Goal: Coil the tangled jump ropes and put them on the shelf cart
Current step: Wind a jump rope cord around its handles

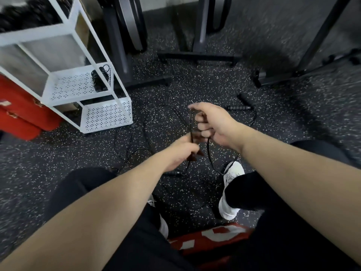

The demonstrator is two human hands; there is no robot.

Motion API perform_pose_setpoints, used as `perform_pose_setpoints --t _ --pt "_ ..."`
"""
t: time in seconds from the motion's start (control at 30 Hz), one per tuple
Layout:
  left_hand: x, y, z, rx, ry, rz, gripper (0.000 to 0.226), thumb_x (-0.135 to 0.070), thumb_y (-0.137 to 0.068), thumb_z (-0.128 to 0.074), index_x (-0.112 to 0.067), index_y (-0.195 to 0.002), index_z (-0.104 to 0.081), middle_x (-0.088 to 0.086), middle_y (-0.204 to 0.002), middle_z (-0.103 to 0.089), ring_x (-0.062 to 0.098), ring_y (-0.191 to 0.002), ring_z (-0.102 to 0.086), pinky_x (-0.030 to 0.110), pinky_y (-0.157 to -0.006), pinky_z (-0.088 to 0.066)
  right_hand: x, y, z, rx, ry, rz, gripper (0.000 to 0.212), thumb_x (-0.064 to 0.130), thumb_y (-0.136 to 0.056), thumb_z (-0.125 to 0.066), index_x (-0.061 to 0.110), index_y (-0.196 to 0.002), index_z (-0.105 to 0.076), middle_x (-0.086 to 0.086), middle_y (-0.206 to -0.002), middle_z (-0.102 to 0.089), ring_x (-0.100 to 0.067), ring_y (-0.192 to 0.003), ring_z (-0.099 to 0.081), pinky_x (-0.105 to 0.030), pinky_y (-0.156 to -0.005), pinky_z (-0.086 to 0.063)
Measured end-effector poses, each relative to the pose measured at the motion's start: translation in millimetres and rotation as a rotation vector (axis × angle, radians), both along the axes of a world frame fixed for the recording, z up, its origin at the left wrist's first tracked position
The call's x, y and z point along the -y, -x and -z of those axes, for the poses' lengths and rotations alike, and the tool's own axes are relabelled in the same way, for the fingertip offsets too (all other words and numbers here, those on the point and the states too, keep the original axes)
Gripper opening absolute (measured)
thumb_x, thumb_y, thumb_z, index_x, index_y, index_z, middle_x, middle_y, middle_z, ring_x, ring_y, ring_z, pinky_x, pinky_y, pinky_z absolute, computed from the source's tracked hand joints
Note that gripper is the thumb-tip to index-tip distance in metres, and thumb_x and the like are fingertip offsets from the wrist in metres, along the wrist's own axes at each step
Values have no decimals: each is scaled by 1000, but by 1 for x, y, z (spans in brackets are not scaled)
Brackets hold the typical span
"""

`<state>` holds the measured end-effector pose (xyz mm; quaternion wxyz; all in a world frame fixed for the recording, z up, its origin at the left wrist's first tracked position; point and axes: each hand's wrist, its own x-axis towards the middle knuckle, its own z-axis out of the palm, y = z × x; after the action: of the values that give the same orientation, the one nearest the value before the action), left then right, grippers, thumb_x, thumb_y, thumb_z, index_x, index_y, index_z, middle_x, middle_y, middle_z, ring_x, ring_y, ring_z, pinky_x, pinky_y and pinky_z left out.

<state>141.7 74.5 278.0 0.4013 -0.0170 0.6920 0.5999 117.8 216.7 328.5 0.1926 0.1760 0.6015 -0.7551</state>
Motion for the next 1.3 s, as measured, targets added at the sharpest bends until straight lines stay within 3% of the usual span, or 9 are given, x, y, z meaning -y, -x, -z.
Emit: perform_pose_setpoints --t 0.17,0.23,0.4,0.6,0.73,0.9,1.0,1.23,1.3 --pt "-10 -26 -9 27 62 232 15 -22 -103 -60 -18 -117 -62 3 -115 -77 17 -95 -69 30 -74 -53 -5 -13 -8 -46 -20 96 18 23 -104 -49 16 -111 -64 8 -60 -36 -7 -48 -25 -22 -40 -20" --pt "-13 -30 -9 -20 156 204 28 -33 -109 -47 -9 -116 -61 11 -108 -78 21 -90 -73 34 -80 -58 -7 -22 -3 -57 -78 103 20 29 -105 -51 18 -116 -63 5 -63 -45 -8 -50 -32 -23 -44 -27" --pt "-6 -38 -15 16 144 -63 38 -34 -112 -40 -1 -118 -57 10 -93 -77 22 -83 -75 30 -75 -60 -19 -43 20 -33 -172 103 33 34 -108 -30 26 -137 -45 -4 -106 -70 -20 -96 -62 -42 -90 -51" --pt "2 -40 -39 112 -84 -410 29 -25 -113 -36 -12 -94 -53 12 -76 -70 22 -63 -64 32 -64 -51 -32 -64 61 153 -750 -405 53 4 -98 -32 31 -142 -44 -13 -102 -61 -23 -64 -55 -31 -51 -44" --pt "10 -44 -54 225 -244 -586 30 -23 -112 -36 -12 -89 -51 9 -75 -64 23 -66 -58 33 -69 -47 -28 -80 78 247 -841 -642 54 8 -102 -42 20 -154 -34 -9 -114 -61 -24 -81 -64 -36 -72 -58" --pt "19 -49 -65 304 -375 -660 29 -21 -111 -37 -12 -87 -51 8 -75 -62 20 -64 -57 30 -65 -47 -31 -89 90 373 -625 -439 47 10 -106 -38 26 -151 -41 -9 -89 -50 -25 -71 -56 -34 -58 -53" --pt "24 -52 -66 347 -433 -674 28 -19 -110 -37 -11 -87 -51 7 -73 -63 18 -57 -58 28 -59 -48 -30 -85 104 531 -523 -306 15 34 -100 -45 26 -96 -57 -6 -79 -42 -23 -67 -51 -38 -72 -54" --pt "34 -52 -64 426 -499 -730 26 -18 -110 -35 -12 -90 -50 2 -69 -57 13 -50 -51 21 -48 -45 -28 -76 113 537 -24 -123 50 51 -102 -31 20 -96 -70 -2 -85 -55 -25 -77 -51 -45 -76 -40" --pt "35 -50 -63 433 -500 -727 27 -19 -111 -35 -12 -90 -50 2 -69 -57 12 -51 -51 20 -48 -45 -23 -74 113 470 95 -67 38 50 -102 -42 21 -96 -65 0 -85 -62 -23 -80 -58 -41 -73 -44"
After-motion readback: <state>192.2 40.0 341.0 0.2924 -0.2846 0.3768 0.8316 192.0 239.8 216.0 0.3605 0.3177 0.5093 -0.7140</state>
